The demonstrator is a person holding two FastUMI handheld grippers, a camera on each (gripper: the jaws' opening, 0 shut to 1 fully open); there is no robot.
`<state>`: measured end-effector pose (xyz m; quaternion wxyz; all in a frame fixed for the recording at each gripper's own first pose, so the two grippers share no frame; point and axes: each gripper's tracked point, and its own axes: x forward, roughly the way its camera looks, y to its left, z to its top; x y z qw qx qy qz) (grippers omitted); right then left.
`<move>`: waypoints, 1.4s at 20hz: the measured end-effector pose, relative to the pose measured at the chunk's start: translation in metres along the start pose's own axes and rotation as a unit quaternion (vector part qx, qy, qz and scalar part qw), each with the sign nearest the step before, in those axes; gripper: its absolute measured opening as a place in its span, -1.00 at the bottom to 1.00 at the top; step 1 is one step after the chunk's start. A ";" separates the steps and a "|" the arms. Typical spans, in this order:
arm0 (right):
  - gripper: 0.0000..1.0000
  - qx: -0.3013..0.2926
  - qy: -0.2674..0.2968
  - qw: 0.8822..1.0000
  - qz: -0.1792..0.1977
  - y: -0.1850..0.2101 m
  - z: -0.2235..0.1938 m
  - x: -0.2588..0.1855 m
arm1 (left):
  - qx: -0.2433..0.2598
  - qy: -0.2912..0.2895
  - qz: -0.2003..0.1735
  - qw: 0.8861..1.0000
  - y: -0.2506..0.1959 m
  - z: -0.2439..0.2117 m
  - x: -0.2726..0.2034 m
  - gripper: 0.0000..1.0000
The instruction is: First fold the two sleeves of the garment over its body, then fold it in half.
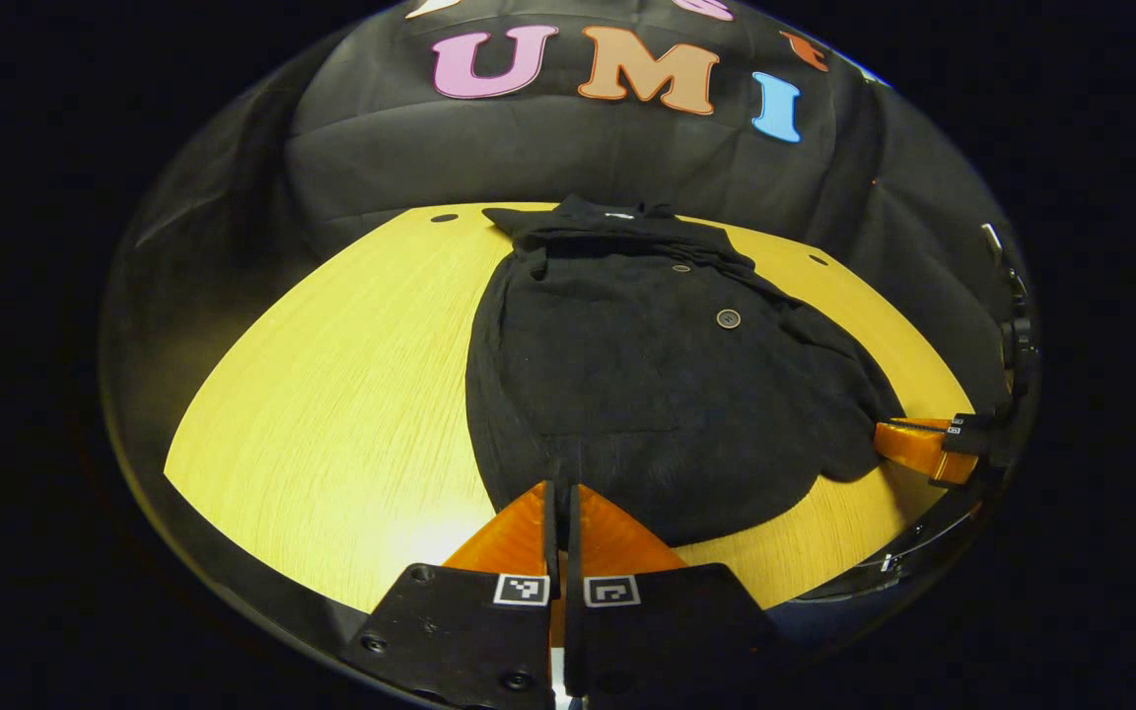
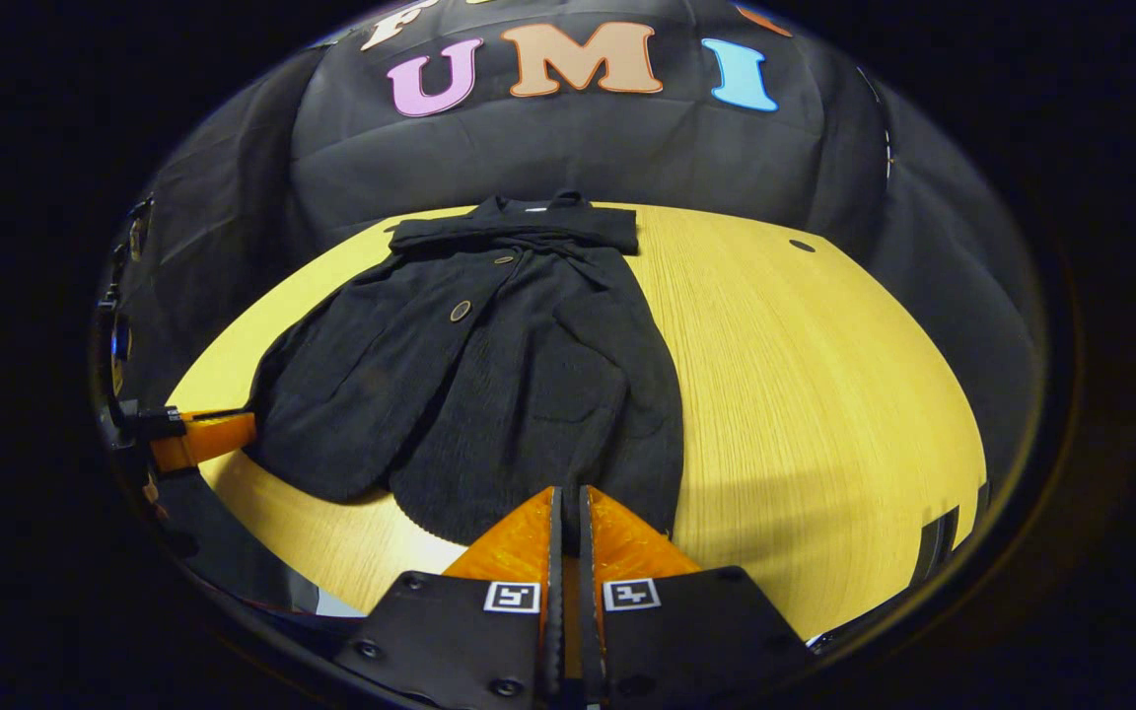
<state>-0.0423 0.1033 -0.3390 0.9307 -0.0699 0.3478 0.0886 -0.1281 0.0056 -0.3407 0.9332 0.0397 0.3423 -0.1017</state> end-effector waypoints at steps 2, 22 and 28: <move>-0.82 0.005 0.002 1.000 -0.002 0.000 0.000 0.000 | -0.006 0.001 -0.006 1.000 -0.001 0.000 0.001 -1.00; -0.95 0.003 -0.041 0.999 -0.005 -0.007 0.078 -0.012 | -0.035 -0.036 -0.032 0.998 0.004 0.094 0.014 -1.00; -0.95 0.009 -0.083 0.997 -0.005 -0.020 0.138 -0.023 | -0.021 -0.052 -0.030 0.998 0.002 0.138 0.020 -1.00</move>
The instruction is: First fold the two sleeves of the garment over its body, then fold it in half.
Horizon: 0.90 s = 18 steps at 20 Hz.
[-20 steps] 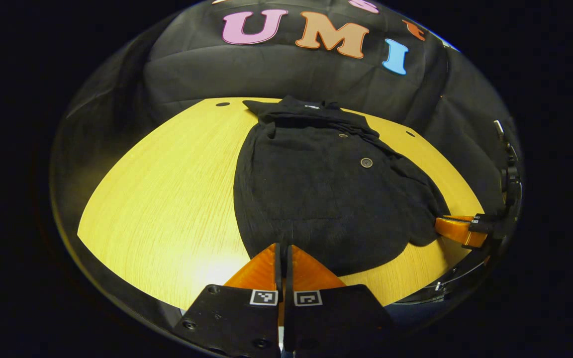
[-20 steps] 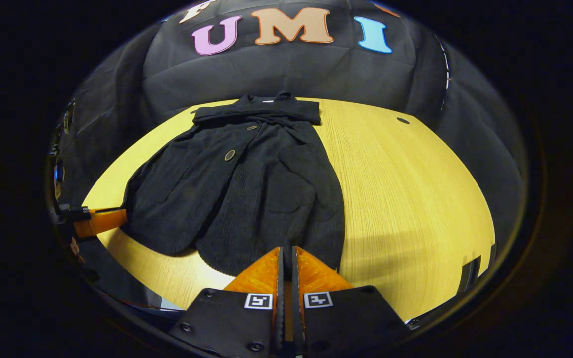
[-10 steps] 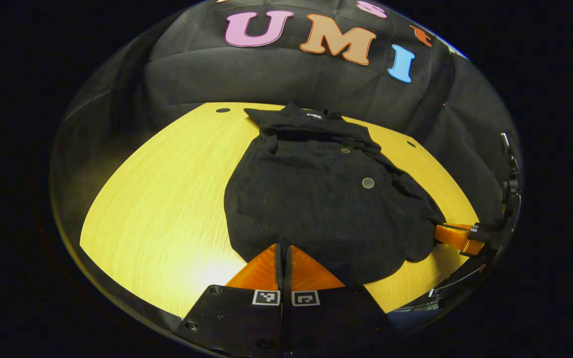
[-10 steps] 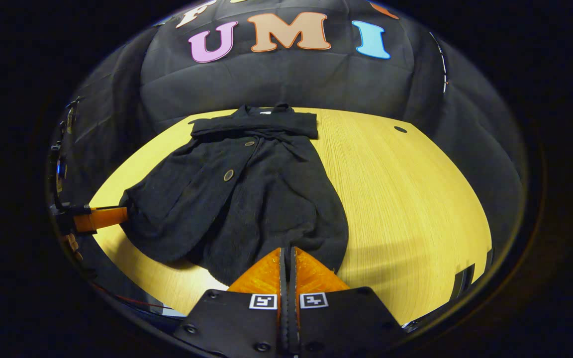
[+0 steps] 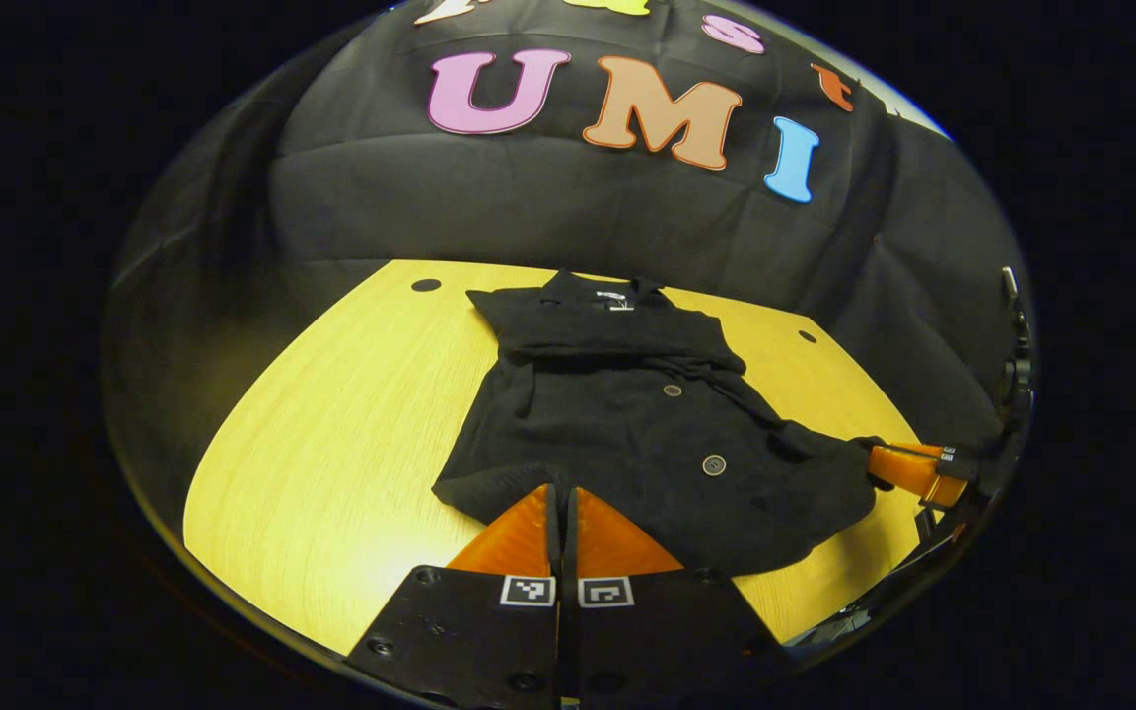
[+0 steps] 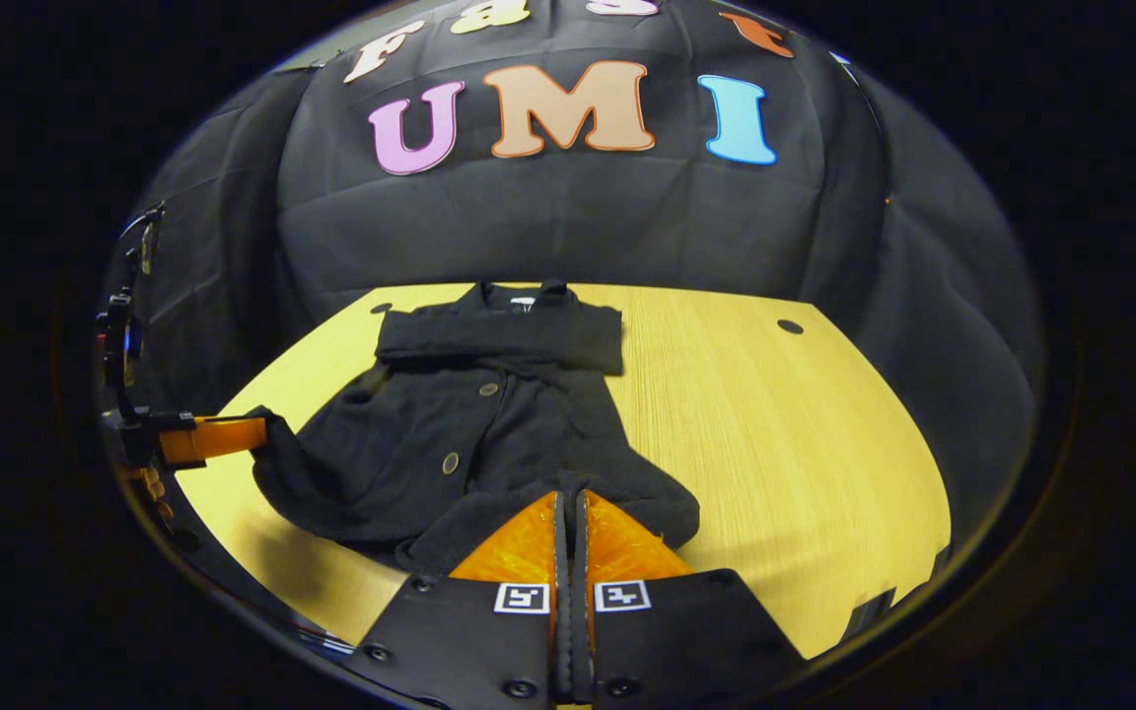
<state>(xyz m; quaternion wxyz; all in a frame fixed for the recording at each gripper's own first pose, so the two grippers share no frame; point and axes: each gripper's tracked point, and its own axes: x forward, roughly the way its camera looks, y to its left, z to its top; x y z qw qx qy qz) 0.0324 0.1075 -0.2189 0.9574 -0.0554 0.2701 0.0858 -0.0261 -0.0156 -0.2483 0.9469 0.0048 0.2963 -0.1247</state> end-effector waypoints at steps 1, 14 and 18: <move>-0.95 0.000 -0.006 1.000 0.001 -0.001 0.008 0.000 | 0.003 -0.003 0.003 1.000 0.001 0.006 0.002 -1.00; -0.96 -0.022 -0.063 0.996 0.063 -0.016 0.122 0.050 | -0.035 -0.091 0.073 0.993 0.009 0.119 0.027 -1.00; -0.96 -0.018 -0.084 0.993 0.083 -0.023 0.160 0.067 | -0.058 -0.125 0.090 0.986 0.007 0.151 0.038 -1.00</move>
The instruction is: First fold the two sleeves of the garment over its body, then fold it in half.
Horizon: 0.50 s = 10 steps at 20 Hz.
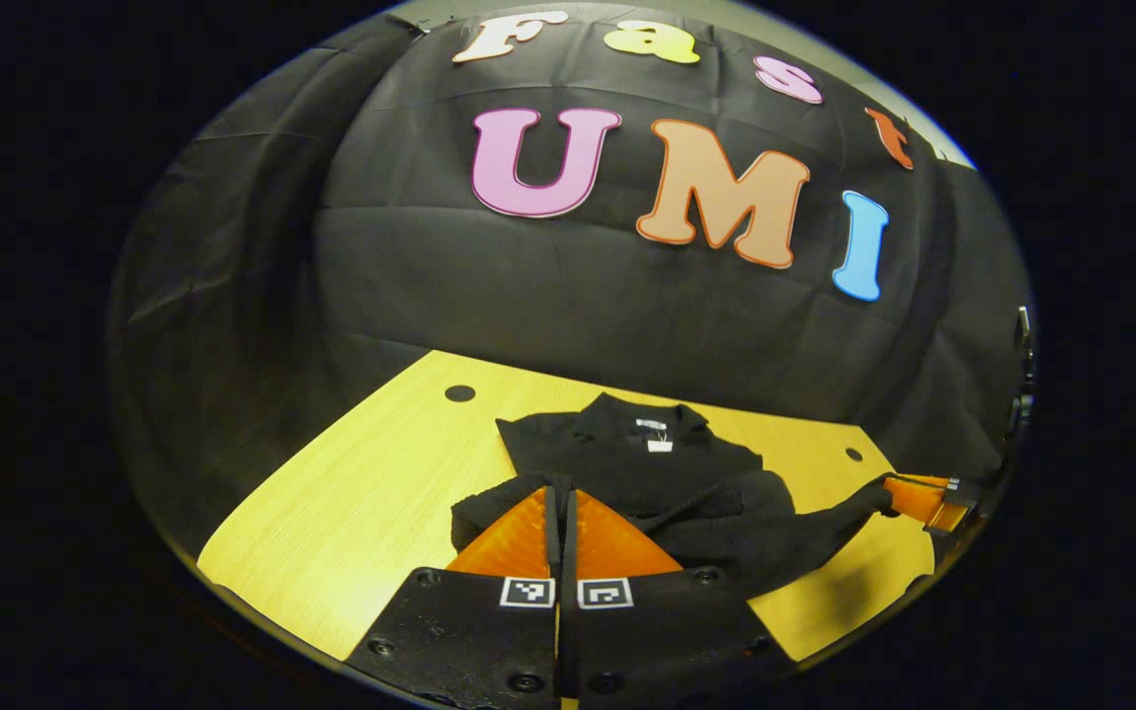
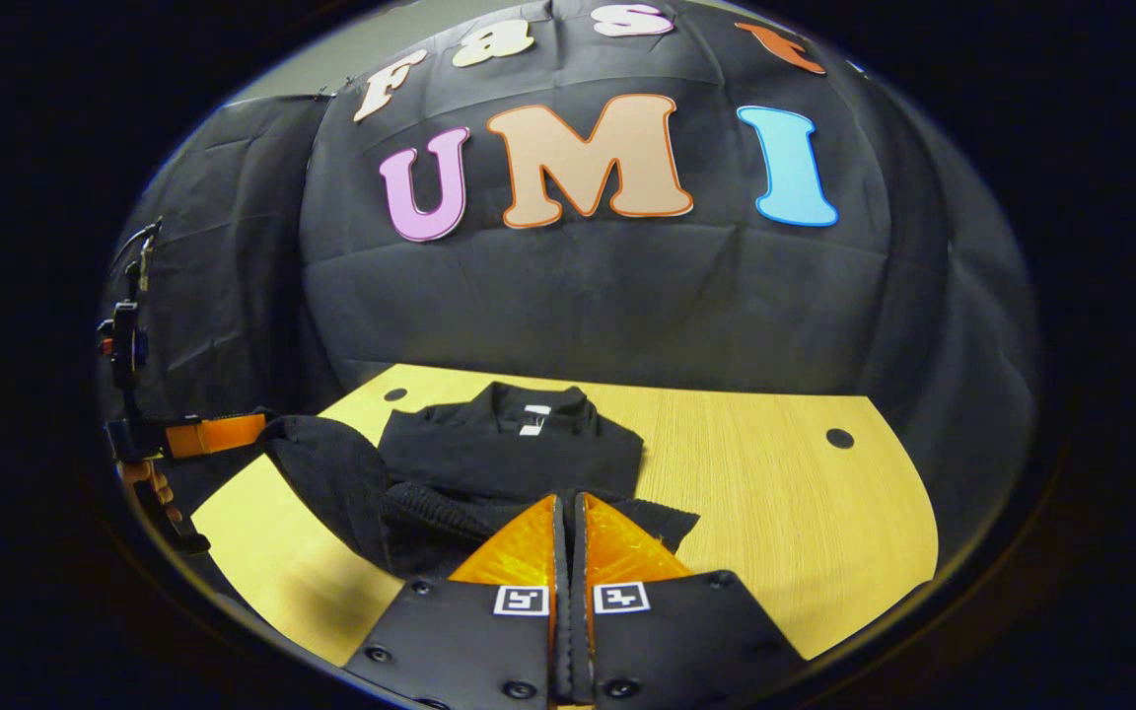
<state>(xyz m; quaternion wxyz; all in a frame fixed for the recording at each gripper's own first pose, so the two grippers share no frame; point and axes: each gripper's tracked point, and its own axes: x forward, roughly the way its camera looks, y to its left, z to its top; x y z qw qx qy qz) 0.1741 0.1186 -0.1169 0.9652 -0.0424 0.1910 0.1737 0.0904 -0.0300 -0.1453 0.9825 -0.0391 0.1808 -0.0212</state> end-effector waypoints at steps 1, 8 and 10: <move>-0.95 0.002 -0.007 1.000 0.005 -0.002 0.009 0.006 | -0.002 -0.008 0.006 1.000 0.001 0.006 0.006 -1.00; -0.96 -0.009 -0.030 0.999 -0.007 -0.011 0.041 0.040 | -0.006 -0.026 0.005 1.000 0.005 0.027 0.045 -1.00; -0.95 -0.006 -0.031 0.999 -0.021 -0.012 0.046 0.049 | 0.003 -0.027 -0.010 1.000 0.004 0.033 0.059 -1.00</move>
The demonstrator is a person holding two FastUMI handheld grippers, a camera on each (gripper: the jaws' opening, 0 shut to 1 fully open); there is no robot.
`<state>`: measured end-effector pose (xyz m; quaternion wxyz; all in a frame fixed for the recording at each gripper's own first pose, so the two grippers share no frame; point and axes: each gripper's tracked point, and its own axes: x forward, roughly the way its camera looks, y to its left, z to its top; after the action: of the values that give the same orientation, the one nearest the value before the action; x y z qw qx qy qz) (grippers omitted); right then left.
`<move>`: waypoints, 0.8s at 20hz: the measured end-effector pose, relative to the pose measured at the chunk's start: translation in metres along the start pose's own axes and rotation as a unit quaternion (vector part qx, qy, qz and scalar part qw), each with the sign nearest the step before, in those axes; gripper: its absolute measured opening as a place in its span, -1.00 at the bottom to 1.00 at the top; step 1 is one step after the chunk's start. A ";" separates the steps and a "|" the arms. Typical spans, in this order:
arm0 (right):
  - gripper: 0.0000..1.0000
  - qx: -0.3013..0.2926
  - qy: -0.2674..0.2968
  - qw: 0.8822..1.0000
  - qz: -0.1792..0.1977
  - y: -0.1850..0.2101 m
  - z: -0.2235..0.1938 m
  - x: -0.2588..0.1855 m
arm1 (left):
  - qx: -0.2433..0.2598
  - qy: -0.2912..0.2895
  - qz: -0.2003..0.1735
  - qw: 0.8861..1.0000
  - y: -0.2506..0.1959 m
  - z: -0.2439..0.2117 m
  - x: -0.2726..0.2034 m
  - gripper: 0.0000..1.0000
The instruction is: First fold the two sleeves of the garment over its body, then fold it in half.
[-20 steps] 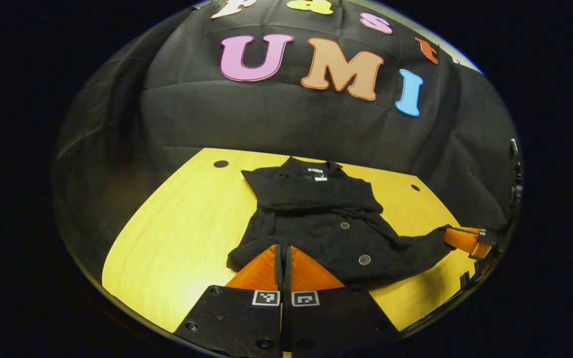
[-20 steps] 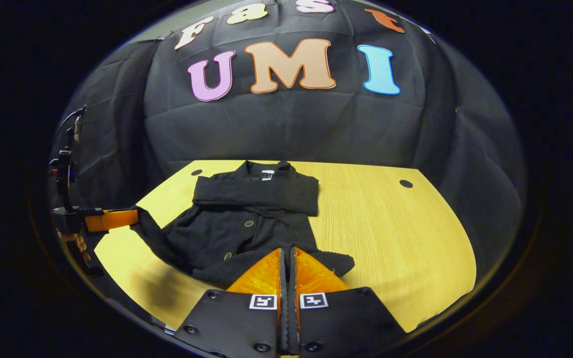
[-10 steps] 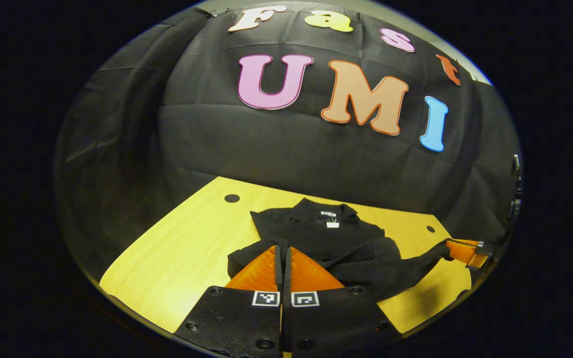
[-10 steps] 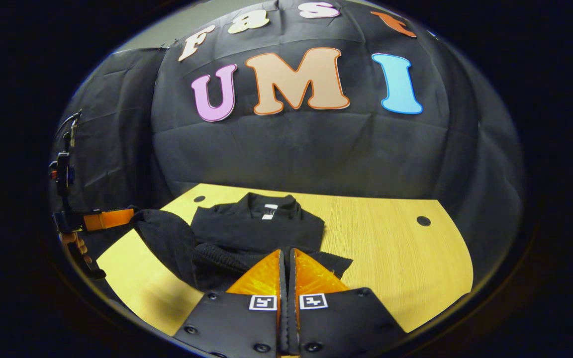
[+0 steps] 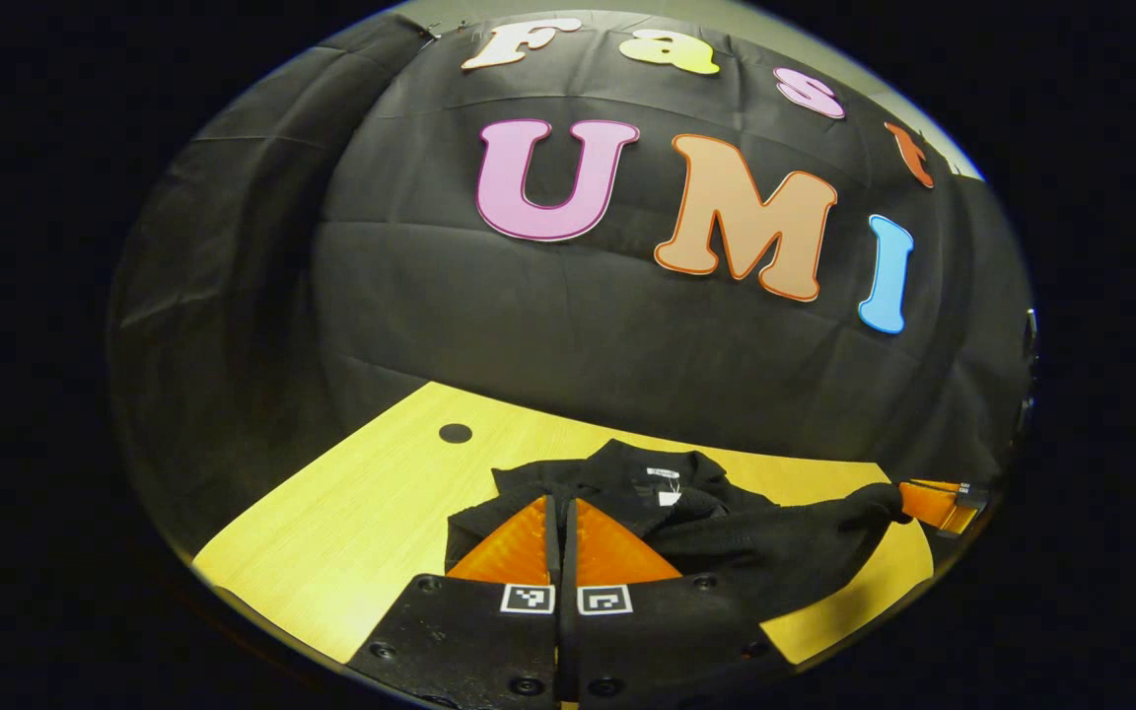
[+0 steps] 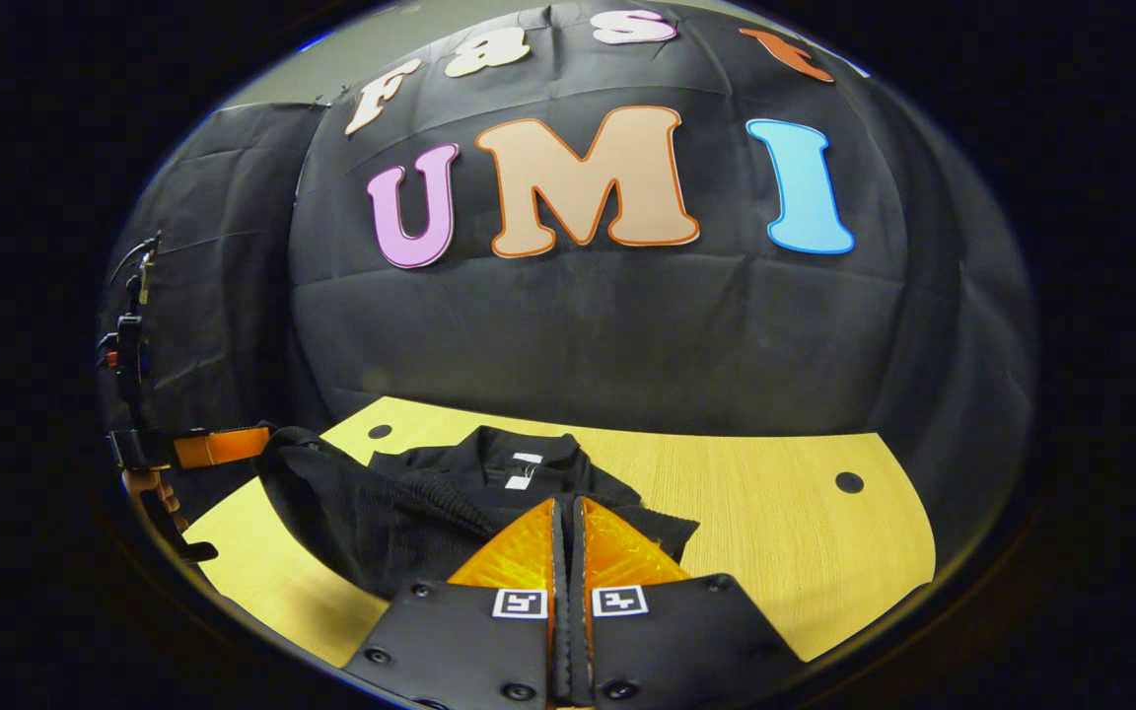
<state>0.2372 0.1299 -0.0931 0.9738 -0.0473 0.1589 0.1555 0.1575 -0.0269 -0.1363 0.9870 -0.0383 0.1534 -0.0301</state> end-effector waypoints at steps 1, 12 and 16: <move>-0.95 0.002 -0.003 1.000 -0.008 -0.001 0.004 0.006 | 0.006 0.000 -0.006 1.000 0.000 0.003 0.006 -1.00; -0.96 -0.004 -0.018 0.999 -0.051 -0.016 0.040 0.092 | 0.046 -0.002 -0.047 0.998 -0.003 0.023 0.111 -1.00; -0.96 -0.015 -0.012 0.998 -0.057 -0.024 0.034 0.126 | 0.051 0.011 -0.046 0.998 -0.002 0.010 0.145 -1.00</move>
<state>0.3687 0.1480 -0.1013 0.9821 -0.0693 0.1422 0.1023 0.2983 -0.0385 -0.1706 0.9835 0.0052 0.1606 -0.0832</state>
